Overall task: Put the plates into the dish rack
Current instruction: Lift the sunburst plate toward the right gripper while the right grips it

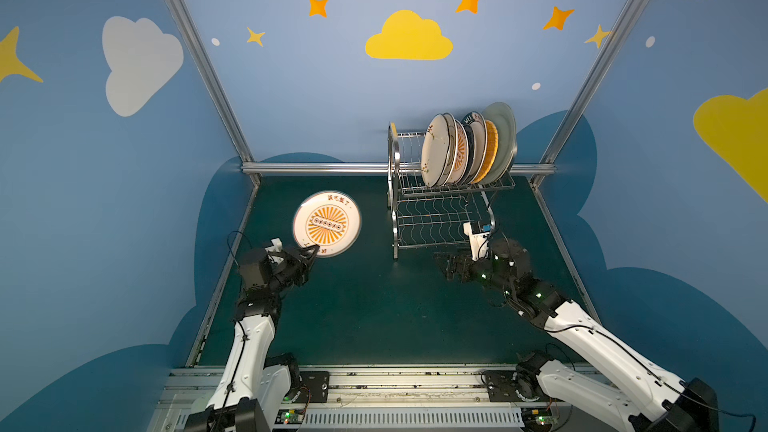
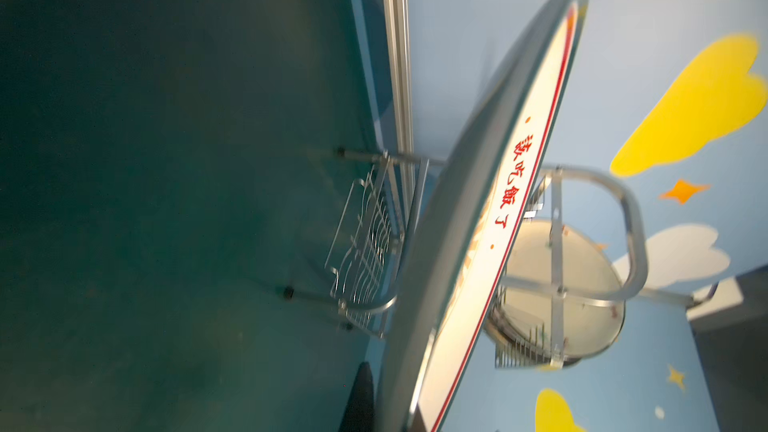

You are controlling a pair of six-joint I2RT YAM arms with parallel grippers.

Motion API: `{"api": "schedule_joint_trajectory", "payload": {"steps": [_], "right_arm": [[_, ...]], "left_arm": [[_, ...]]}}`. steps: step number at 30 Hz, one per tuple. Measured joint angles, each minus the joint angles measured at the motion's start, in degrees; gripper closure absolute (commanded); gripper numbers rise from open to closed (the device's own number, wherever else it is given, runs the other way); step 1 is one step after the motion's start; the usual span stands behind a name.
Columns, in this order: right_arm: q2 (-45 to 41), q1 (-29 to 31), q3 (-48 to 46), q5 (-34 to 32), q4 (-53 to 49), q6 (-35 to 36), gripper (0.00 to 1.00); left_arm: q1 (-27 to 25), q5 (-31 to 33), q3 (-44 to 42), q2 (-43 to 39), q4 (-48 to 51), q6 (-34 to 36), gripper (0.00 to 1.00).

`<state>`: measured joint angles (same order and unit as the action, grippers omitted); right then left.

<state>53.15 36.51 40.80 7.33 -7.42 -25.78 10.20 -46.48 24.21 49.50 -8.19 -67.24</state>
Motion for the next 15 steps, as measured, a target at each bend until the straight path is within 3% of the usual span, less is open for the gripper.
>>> {"api": "schedule_joint_trajectory", "payload": {"steps": [6,15], "right_arm": [[0.8,0.1,1.4,7.0,2.4,-6.8,0.06],[7.8,3.7,2.5,12.3,7.4,-14.8,0.11]], "left_arm": [[-11.1,-3.5,0.5,-2.2,2.9,2.8,0.96],[-23.9,-1.6,2.8,0.7,2.0,4.7,0.96]]}}
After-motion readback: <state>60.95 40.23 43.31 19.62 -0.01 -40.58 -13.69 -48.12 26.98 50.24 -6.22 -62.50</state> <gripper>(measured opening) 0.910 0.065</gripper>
